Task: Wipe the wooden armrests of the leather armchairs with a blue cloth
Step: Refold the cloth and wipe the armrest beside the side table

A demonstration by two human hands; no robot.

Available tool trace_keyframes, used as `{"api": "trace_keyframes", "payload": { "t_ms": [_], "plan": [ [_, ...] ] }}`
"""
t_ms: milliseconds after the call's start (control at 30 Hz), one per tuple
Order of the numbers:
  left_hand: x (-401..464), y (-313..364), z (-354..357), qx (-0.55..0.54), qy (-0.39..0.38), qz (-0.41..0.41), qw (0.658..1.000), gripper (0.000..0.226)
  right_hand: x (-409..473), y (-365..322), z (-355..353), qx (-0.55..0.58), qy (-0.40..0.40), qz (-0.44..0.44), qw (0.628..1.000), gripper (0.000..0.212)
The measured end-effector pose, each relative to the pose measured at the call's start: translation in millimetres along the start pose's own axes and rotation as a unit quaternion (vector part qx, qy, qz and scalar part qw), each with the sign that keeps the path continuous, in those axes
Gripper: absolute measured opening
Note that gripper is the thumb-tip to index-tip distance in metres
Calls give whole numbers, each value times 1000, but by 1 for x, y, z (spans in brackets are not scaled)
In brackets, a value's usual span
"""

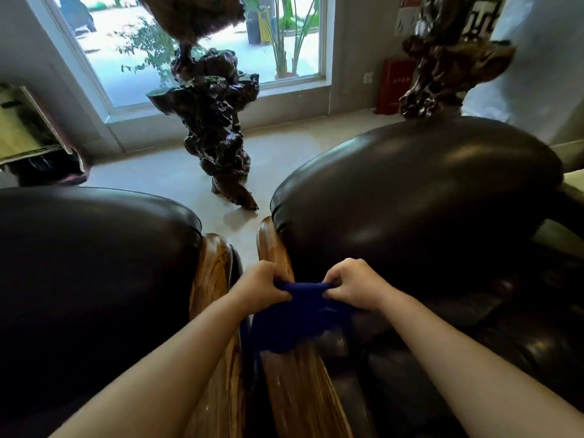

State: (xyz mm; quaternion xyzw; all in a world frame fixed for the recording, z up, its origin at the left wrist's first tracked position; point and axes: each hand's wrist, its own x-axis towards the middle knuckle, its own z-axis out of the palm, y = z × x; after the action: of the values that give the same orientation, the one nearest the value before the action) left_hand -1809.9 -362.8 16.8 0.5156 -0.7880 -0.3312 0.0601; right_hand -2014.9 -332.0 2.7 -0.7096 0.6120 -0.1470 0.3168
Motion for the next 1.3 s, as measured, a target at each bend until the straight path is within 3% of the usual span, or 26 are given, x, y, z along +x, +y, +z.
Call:
{"api": "trace_keyframes", "payload": {
  "t_ms": [367,667,933,1300],
  "plan": [
    [-115,163,-72,-27,63,120,990,17,-187,-100,-149,-51,113,-4,992,11],
    [-198,276,-63,-2,-55,195,979,21,-340,-117,-192,-80,132,15,988,11],
    [-218,418,0,22,-80,258,962,21,-467,-43,-261,-89,174,23,980,9],
    [-178,569,132,-36,-128,231,964,24,-576,117,-350,-85,175,30,981,10]
  ]
}}
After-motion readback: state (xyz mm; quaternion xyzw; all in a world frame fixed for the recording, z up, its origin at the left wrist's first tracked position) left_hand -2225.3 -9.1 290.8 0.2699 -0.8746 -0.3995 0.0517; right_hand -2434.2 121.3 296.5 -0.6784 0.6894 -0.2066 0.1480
